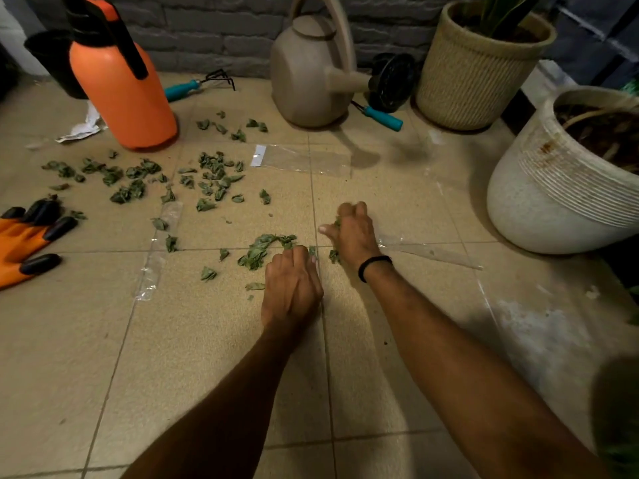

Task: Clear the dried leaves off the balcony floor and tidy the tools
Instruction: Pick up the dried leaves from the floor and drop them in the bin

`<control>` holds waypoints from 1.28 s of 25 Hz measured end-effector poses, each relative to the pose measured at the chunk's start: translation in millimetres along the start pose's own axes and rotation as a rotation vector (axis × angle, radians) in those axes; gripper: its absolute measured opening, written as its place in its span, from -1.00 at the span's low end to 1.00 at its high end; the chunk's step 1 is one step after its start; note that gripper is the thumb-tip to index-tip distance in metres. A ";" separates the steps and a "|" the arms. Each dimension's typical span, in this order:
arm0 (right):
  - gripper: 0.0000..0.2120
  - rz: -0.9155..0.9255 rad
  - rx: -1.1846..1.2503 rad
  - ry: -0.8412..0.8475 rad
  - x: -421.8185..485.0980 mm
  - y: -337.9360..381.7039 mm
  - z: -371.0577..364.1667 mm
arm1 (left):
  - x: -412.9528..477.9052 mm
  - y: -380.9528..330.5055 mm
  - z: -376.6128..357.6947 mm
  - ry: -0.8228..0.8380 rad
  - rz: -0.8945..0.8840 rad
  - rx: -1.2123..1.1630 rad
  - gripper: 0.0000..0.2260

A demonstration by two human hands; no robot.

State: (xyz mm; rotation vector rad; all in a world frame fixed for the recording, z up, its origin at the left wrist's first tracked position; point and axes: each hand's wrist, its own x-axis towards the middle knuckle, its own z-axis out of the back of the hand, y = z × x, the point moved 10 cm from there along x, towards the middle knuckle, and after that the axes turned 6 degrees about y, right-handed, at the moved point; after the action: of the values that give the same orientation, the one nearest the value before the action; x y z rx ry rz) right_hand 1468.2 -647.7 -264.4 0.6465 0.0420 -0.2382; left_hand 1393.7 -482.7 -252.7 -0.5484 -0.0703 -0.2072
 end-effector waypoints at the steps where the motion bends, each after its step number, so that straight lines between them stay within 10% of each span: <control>1: -0.77 0.012 -0.061 0.005 2.9 2.8 -4.5 | -0.5 -0.5 1.3 -0.011 -0.007 0.008 -0.83; 10: -0.90 -0.517 1.244 -0.045 -83.4 -79.6 40.3 | 6.2 0.6 -20.2 0.105 -0.074 0.158 -0.34; 17: -0.69 -0.419 0.105 -0.117 -121.9 -90.5 48.1 | 15.1 -17.5 -24.5 0.092 -0.056 0.326 -0.41; 24: -0.86 -0.297 0.274 -0.048 -106.3 -70.9 43.6 | 13.9 -14.2 -25.0 0.117 0.021 0.137 -0.85; 32: -0.93 0.056 -0.130 -0.110 -76.5 -7.8 5.6 | 9.7 -15.6 -28.1 0.140 0.015 0.024 -0.63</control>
State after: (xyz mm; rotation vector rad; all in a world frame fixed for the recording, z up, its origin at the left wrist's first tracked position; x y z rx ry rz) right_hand 1391.8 -641.3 -255.9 0.5041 -0.0655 -0.2145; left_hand 1400.2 -512.2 -267.5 -0.5089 0.0674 -0.2296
